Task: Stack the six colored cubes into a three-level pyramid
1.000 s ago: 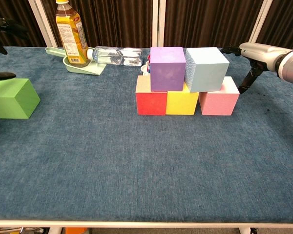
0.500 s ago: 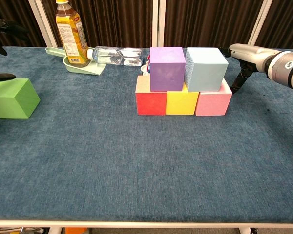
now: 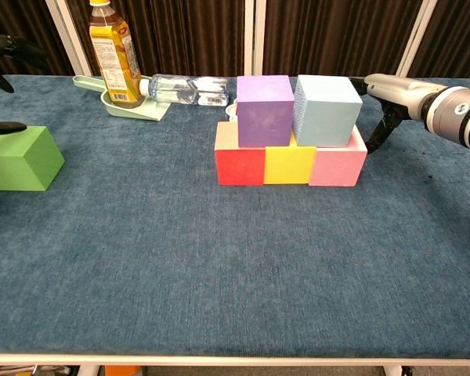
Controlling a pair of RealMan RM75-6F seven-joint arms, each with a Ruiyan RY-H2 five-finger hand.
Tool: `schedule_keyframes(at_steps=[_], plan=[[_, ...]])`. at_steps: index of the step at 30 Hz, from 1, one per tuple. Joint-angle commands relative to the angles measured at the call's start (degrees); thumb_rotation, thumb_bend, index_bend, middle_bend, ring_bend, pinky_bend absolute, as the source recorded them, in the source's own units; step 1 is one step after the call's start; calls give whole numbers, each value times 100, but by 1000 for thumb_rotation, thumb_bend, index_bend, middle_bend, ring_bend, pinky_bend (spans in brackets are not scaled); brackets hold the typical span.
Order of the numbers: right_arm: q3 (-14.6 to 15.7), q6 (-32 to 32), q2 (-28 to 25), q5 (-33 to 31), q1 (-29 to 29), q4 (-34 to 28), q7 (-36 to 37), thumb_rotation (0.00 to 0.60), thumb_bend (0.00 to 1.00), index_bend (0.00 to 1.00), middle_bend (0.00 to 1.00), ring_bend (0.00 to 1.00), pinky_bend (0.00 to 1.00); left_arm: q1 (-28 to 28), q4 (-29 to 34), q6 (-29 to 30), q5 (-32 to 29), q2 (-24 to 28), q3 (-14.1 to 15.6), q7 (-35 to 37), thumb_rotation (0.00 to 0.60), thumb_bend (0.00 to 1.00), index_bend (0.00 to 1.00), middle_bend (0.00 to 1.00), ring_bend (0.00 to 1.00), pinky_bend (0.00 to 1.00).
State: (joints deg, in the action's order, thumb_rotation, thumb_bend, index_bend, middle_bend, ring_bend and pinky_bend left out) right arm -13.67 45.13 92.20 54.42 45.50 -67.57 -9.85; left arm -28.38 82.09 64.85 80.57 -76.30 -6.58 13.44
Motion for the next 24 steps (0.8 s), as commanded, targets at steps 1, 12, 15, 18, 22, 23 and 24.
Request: schedule_keyframes(at_steps=[1,12,15,18,22,23,24], plan=[[-8,28,-20,18,-12,-19,7,600,48,0,0,0,0,1,8,5,3,5,-2,0,600,183,114,119,9,259],[-23,81,-277,-8,-114,-251,21,600,47,0,0,0,0,-10,25,-9,1,-9,-2,-37,600,183,114,120,9,259],[-35,57,-529,-4,-139,-546,0,600,46,0,5,0,0,-16,30,-15,-8,-10,-14,-29,600,182,114,120,9,259],[-16,-47,-996,-85,-149,-1042,-151,600,46,0,17,0,0,-31,53,-43,1,11,-12,-6,600,183,114,120,9,259],[-3,-276,-1757,-470,-118,-1861,-386,600,39,0,27,0,0,-44,98,-58,10,35,-14,-5,600,183,114,120,9,260],[0,-314,-1951,-573,-104,-2084,-427,600,36,0,29,0,0,-49,114,-56,14,36,-16,-12,600,183,114,120,9,259],[2,-333,-2072,-638,-93,-2231,-450,600,34,0,29,0,0,-52,126,-55,17,36,-18,-20,600,183,114,120,9,259]])
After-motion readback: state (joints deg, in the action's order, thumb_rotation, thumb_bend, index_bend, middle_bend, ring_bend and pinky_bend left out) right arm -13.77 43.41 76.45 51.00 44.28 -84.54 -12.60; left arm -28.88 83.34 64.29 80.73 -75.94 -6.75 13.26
